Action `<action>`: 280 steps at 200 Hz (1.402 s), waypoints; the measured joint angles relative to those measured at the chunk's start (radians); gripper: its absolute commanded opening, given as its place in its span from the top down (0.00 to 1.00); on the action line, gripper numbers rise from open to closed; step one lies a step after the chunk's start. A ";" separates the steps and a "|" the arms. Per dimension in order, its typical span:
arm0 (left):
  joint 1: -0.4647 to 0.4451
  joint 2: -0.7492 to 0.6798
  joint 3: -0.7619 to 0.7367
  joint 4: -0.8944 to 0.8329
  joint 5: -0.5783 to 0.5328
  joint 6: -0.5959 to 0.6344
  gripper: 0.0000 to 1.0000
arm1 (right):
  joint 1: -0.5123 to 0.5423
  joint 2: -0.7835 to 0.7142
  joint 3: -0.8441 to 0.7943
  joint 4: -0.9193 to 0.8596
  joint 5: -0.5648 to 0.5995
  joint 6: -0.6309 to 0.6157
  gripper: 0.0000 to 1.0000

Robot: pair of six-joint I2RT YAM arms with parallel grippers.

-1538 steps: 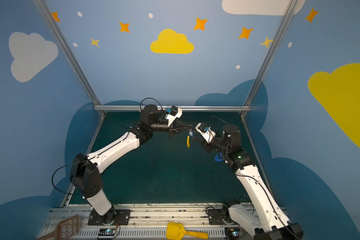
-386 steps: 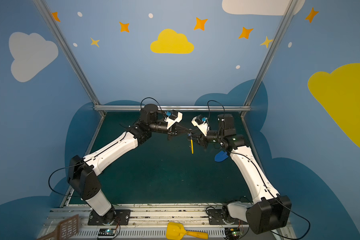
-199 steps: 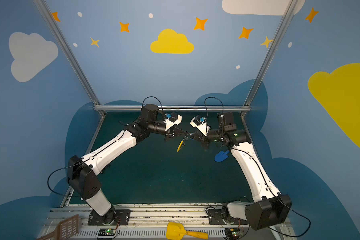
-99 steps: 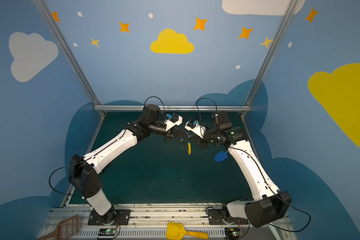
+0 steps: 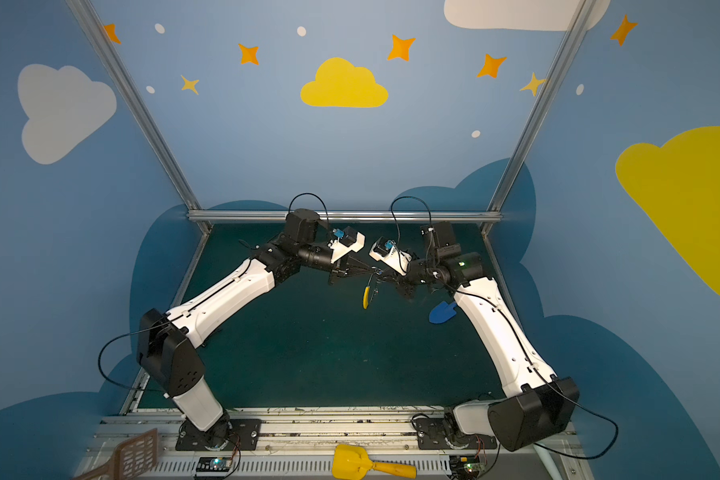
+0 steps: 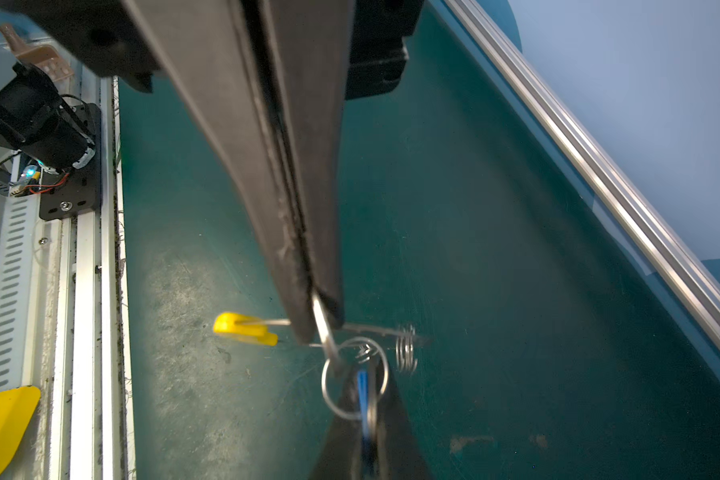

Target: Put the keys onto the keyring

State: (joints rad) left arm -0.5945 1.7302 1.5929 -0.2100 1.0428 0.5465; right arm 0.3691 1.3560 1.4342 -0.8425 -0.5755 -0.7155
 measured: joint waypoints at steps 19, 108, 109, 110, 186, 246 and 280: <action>0.000 0.000 0.000 0.002 0.002 0.000 0.96 | 0.006 0.006 0.000 0.000 0.002 0.000 1.00; 0.003 0.000 0.000 0.004 0.023 0.007 0.96 | 0.022 0.000 0.000 0.032 0.037 0.000 1.00; 0.003 0.000 0.000 0.003 0.023 0.008 0.96 | 0.022 -0.001 -0.001 0.033 0.038 0.000 1.00; 0.003 0.000 0.000 0.003 0.023 0.008 0.96 | 0.022 -0.002 -0.001 0.034 0.038 0.000 1.00; 0.004 0.000 0.002 -0.012 0.005 0.017 0.96 | 0.028 -0.078 -0.026 0.061 0.043 -0.027 1.00; 0.003 0.005 0.012 -0.028 0.000 0.018 0.96 | 0.039 -0.077 -0.026 0.061 0.079 -0.041 1.00; -0.001 0.012 0.033 -0.064 0.000 0.038 0.96 | 0.042 -0.077 -0.026 0.061 0.114 -0.041 1.00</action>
State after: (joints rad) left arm -0.5953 1.7420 1.6257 -0.2737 1.0424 0.5846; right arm 0.4107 1.2785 1.4086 -0.7818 -0.4618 -0.7567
